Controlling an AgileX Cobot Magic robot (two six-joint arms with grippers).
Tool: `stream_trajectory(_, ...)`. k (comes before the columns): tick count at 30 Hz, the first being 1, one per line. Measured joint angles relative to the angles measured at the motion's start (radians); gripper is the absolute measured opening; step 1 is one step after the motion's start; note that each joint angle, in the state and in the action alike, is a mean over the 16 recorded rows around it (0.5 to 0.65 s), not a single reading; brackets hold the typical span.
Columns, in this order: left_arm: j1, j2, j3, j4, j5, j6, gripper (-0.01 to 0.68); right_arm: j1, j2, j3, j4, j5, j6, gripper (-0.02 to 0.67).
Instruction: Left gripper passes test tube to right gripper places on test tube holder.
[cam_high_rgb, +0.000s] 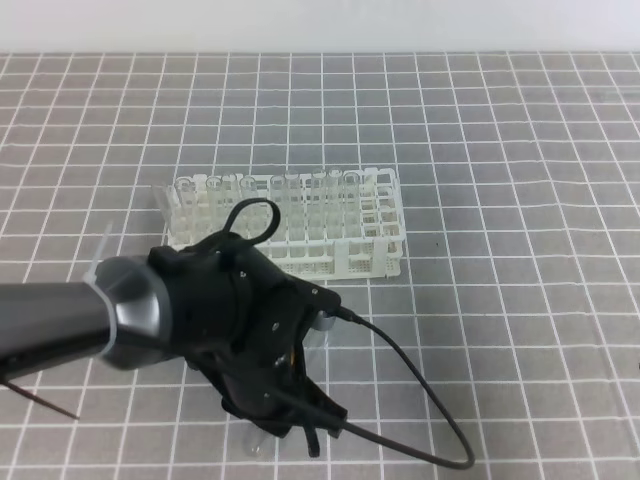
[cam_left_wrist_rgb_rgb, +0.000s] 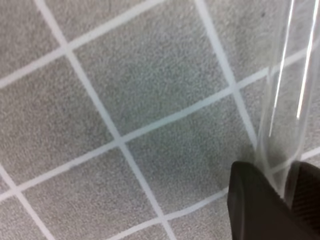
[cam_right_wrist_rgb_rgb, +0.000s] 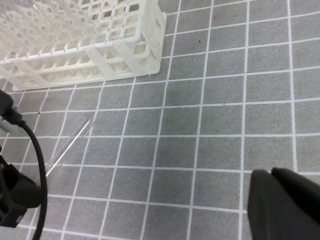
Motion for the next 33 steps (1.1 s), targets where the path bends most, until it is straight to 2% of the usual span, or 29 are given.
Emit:
stream_trajectory(5,0.000,0.002,-0.012,0.007,0.011,0.005,0.118,0.000,0.000,0.000,0.001,0.000,0.000,-0.013)
stream_trajectory(17,0.001,-0.040,-0.015,0.015,0.010,0.047,0.065,0.000,0.000,0.000,0.003,0.001,0.000,-0.013)
stream_trajectory(22,0.001,-0.126,-0.014,0.023,0.003,0.068,0.042,0.000,0.000,0.000,0.003,0.012,-0.008,-0.013)
stream_trajectory(27,0.001,-0.254,-0.001,0.052,-0.019,0.064,0.052,0.000,0.001,-0.008,0.013,0.040,-0.021,-0.013)
stream_trajectory(33,0.002,-0.456,0.079,0.129,-0.078,0.011,0.046,0.000,0.020,-0.044,0.045,0.099,-0.048,-0.013)
